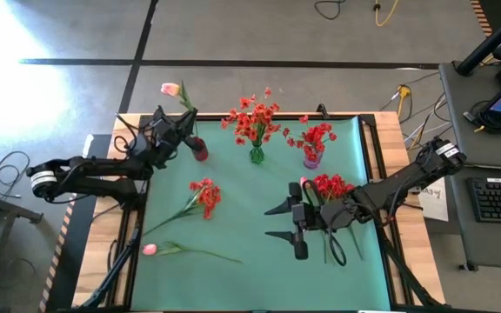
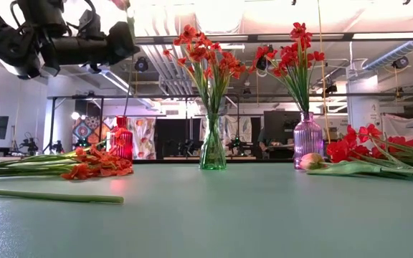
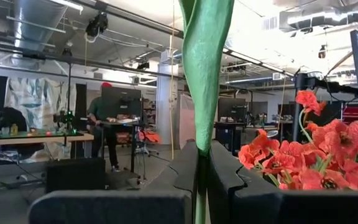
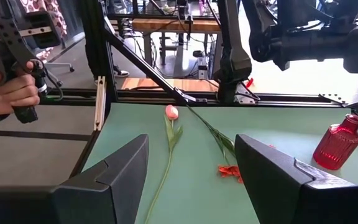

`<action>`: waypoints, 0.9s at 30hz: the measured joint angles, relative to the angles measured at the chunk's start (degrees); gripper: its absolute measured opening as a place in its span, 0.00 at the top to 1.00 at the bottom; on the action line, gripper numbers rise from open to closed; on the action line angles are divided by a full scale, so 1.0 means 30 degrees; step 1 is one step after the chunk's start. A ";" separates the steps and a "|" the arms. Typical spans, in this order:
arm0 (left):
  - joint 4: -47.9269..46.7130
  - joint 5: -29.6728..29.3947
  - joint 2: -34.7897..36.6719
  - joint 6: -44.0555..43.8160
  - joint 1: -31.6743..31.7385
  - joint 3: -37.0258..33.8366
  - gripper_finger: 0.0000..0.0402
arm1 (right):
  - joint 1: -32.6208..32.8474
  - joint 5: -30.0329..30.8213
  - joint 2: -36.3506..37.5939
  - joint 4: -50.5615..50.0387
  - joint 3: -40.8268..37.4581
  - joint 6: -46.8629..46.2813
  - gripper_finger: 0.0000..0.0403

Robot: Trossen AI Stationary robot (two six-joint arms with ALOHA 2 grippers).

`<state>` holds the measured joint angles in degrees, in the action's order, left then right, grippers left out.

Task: Sort flowers into vase by color
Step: Put the bottom right pink flower in the red flower vase

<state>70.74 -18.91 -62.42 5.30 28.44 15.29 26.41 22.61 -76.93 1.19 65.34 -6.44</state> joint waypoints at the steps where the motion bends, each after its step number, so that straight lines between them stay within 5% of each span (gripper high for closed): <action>1: -0.0014 0.0005 0.0001 0.0005 0.0039 -0.0027 1.00 | 0.0000 0.0000 0.0000 0.0005 0.0000 0.0000 0.43; 27: -0.1002 -0.2223 -0.0037 -0.1808 0.0212 -0.0371 1.00 | 0.0000 0.0000 -0.0007 -0.0175 -0.0015 0.0029 0.43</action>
<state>67.73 -25.58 -62.53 -0.12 29.08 14.17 26.41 22.61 -76.95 0.67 65.30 -6.35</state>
